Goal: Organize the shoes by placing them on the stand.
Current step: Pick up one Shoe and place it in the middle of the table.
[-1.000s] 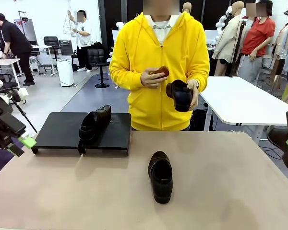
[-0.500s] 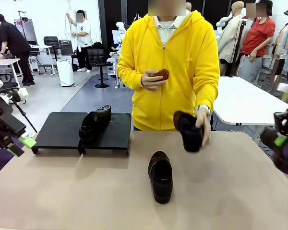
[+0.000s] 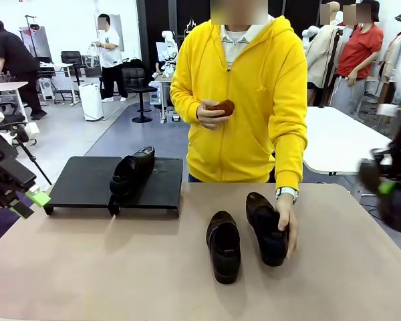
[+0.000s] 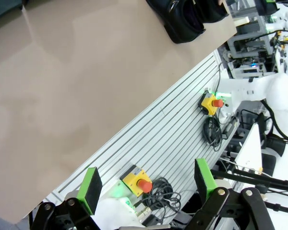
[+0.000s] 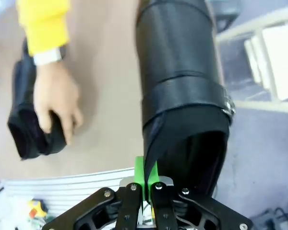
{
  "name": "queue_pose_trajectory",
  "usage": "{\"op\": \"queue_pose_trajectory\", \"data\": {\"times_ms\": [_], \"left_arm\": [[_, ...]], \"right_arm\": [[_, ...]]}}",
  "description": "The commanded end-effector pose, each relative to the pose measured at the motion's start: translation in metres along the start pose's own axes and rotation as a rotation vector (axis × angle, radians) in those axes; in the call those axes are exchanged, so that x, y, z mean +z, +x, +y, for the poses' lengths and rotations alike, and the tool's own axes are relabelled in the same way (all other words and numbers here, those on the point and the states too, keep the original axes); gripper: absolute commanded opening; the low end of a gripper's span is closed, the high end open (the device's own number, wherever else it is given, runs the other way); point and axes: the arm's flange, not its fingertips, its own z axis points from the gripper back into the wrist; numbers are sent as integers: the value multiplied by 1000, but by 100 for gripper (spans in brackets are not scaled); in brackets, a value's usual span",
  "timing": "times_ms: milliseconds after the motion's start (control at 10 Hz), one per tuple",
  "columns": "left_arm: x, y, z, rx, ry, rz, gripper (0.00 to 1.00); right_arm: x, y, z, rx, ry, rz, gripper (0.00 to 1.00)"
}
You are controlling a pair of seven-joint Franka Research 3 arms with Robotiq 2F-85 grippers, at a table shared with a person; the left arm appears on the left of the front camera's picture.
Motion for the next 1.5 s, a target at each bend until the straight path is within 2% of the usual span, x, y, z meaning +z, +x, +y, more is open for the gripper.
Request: {"op": "queue_pose_trajectory", "data": {"times_ms": [0, 100, 200, 500, 600, 700, 800, 900, 1000, 1200, 1300, 1400], "left_arm": [[3, 0, -1, 0, -15, -2, 100], [3, 0, -1, 0, -15, -2, 100], [3, 0, -1, 0, -15, -2, 100], [3, 0, -1, 0, -15, -2, 100], [3, 0, -1, 0, -15, -2, 100], [3, 0, -1, 0, -15, -2, 100], [3, 0, -1, 0, -15, -2, 100], [3, 0, -1, 0, -15, -2, 100], [3, 0, -1, 0, -15, -2, 100], [3, 0, -1, 0, -15, -2, 100], [3, 0, -1, 0, -15, -2, 100], [3, 0, -1, 0, -15, -2, 100]], "right_arm": [[16, -18, -47, -70, -39, -34, 0], [15, -22, -63, -141, -16, -39, 0], [12, -25, -66, -140, -2, -49, 0], [13, -26, -51, -104, 6, -71, 0], [19, -30, -35, -95, 6, -87, 0], [31, -39, -6, -82, 10, -128, 0], [49, -53, 38, -47, 6, -194, 0], [59, -66, 81, -21, 11, -220, 0], [59, -75, 127, 25, 54, -213, 0], [34, -81, 206, 236, 171, -170, 0], [15, -78, 241, 371, 316, -79, 0], [-2, -77, 268, 416, 415, -64, 0]]}}
